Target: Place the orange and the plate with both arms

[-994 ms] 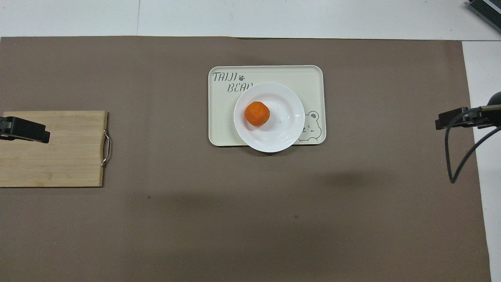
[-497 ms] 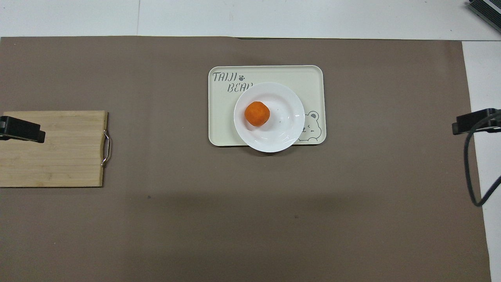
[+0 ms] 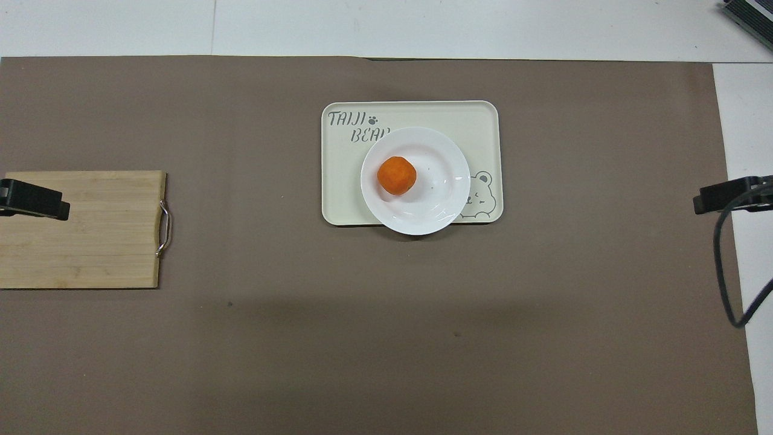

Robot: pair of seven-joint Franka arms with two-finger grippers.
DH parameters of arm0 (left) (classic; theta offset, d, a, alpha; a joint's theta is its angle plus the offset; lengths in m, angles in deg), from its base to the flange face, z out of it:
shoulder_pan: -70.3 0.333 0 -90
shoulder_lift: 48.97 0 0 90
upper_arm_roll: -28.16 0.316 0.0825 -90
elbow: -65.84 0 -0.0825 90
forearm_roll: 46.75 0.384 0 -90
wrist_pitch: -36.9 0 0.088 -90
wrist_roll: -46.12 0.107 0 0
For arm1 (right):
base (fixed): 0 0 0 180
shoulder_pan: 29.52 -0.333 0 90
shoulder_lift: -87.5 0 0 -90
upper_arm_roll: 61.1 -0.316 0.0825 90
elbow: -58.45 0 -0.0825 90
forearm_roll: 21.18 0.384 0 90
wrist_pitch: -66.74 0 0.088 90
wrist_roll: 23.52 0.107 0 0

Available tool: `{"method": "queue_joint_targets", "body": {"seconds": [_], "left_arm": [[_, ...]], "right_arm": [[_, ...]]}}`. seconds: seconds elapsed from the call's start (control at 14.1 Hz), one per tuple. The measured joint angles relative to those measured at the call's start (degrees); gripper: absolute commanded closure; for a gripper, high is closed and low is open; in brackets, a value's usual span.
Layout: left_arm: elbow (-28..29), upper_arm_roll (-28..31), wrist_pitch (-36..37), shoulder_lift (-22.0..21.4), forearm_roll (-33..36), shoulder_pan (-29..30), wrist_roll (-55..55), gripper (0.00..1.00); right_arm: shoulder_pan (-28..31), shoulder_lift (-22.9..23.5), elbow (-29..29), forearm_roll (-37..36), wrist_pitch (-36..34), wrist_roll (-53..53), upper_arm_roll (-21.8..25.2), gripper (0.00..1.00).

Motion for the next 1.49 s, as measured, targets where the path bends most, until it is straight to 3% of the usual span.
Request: {"method": "queue_joint_targets", "body": {"seconds": [0.43,1.49], "left_arm": [[0.0,0.0,0.0,0.0,0.0,0.0,0.0,0.0],[0.0,0.0,0.0,0.0,0.0,0.0,0.0,0.0]], "right_arm": [[1.28,-0.87,2.57,0.02,0.01,-0.39,0.5,0.0],[1.4,-1.89,2.53,0.3,0.47,-1.29,0.31,0.0]]}}
